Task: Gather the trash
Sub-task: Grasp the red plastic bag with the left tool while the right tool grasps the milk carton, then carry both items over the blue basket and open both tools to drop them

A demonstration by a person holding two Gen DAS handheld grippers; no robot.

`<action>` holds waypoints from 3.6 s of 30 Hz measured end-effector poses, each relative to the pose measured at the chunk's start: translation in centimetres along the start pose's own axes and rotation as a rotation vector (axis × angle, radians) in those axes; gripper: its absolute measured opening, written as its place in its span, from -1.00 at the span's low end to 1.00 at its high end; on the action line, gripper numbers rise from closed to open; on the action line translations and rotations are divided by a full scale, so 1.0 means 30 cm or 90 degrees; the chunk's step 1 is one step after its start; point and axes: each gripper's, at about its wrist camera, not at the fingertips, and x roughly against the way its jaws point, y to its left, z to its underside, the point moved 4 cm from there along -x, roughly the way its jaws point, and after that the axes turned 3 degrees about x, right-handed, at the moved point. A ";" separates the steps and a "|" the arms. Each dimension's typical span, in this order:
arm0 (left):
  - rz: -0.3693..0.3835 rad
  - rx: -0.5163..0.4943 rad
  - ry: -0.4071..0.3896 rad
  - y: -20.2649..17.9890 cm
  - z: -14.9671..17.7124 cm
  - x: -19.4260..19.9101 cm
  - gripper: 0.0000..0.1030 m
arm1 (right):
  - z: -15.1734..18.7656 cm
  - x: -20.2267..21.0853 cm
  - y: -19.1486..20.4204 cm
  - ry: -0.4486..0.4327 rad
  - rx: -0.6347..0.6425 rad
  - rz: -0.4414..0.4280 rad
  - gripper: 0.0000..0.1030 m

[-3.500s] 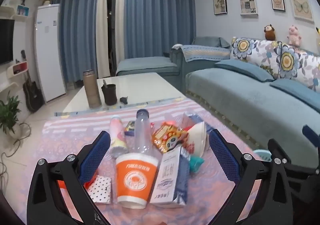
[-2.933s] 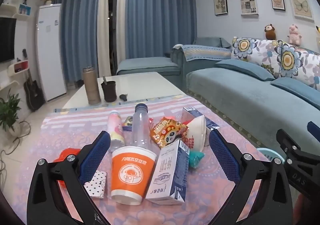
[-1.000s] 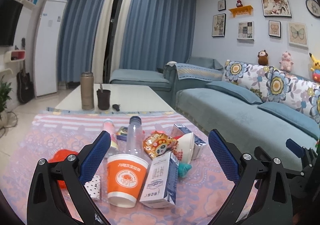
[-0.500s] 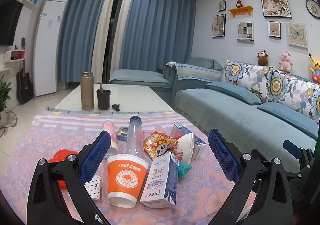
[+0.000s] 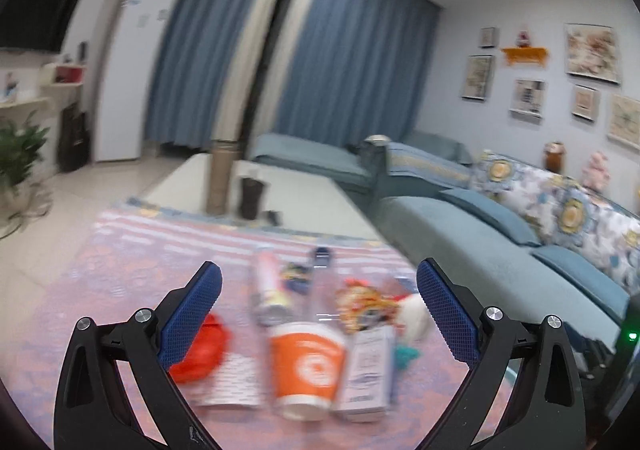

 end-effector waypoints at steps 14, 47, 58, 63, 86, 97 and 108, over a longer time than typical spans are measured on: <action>-0.043 0.081 0.220 0.365 0.181 -0.262 0.84 | -0.112 -0.294 0.019 0.039 0.016 -0.064 0.33; -0.008 0.035 0.233 0.290 0.220 -0.367 -0.26 | -0.018 -0.859 0.167 0.302 -0.018 -0.194 0.26; 0.059 0.032 0.196 0.197 0.159 -0.300 -0.27 | -0.002 -0.798 0.188 0.269 0.022 -0.188 -0.34; 0.105 0.000 0.188 0.062 0.129 -0.260 -0.27 | -0.036 -0.640 0.070 0.202 -0.015 -0.160 -0.34; 0.395 -0.212 0.320 -0.920 0.456 -0.364 -0.27 | 0.291 -0.267 -0.661 0.228 -0.209 0.026 -0.34; 0.425 -0.291 0.536 -1.076 0.823 -0.513 -0.27 | 0.663 -0.428 -0.820 0.460 -0.361 0.041 -0.34; 0.434 -0.284 0.521 -1.083 0.799 -0.487 0.18 | 0.655 -0.435 -0.814 0.449 -0.356 0.060 -0.24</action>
